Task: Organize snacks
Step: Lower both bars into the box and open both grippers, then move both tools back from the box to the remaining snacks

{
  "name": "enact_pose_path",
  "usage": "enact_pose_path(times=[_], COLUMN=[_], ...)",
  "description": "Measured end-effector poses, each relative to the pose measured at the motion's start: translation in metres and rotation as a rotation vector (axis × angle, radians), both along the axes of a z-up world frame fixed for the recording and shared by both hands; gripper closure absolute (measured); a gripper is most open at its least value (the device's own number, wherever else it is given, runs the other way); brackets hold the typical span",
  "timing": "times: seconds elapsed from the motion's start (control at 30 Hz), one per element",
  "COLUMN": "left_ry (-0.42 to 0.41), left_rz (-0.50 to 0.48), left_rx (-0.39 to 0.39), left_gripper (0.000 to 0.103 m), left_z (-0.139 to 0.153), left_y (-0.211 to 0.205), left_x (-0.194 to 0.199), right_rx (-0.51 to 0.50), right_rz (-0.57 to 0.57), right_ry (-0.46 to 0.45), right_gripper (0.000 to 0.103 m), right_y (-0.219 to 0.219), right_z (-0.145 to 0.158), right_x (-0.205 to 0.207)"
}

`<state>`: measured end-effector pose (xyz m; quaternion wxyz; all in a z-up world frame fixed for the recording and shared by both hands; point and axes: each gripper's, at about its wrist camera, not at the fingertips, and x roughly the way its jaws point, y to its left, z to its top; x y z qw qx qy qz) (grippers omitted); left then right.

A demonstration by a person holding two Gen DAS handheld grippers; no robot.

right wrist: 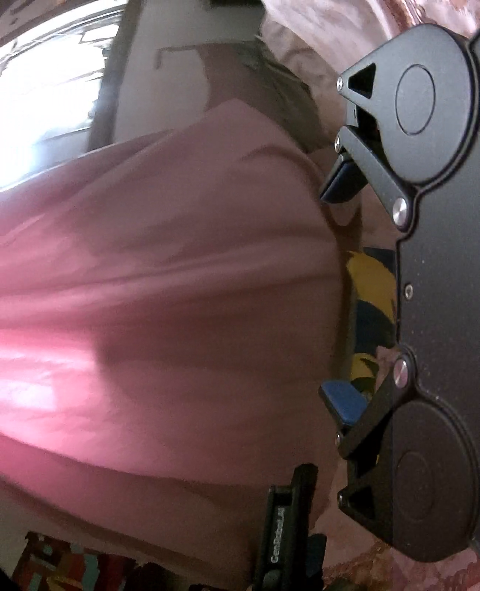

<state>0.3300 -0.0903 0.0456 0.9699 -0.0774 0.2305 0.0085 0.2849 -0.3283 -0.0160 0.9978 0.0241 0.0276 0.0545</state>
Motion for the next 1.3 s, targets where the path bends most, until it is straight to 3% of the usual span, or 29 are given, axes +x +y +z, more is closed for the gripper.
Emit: enact_pose_path(times=[0.3,0.73,1.0,1.3], left_ry=[-0.054,-0.021,-0.007,0.073], left_rz=[0.035,0.057,0.065,0.063], left_rx=[0.025,0.124,0.143,0.147], left_gripper=[0.000,0.000,0.000,0.000], left_z=[0.025,0.007,-0.019,-0.058], left_y=[0.032,0.083,0.114,0.137], left_x=[-0.074,-0.164,-0.208,-0.221], right_rx=[-0.007,-0.053,-0.088,-0.080], right_rz=[0.001,0.036,0.007,0.020], right_ry=[-0.045,0.005,0.135,0.272], right_gripper=[0.001,0.001,0.001,0.001], right_y=[0.012,0.053,0.079,0.103], right_z=[0.004,-0.014,-0.036,-0.063], right_x=[-0.071,-0.134,-0.166,-0.175])
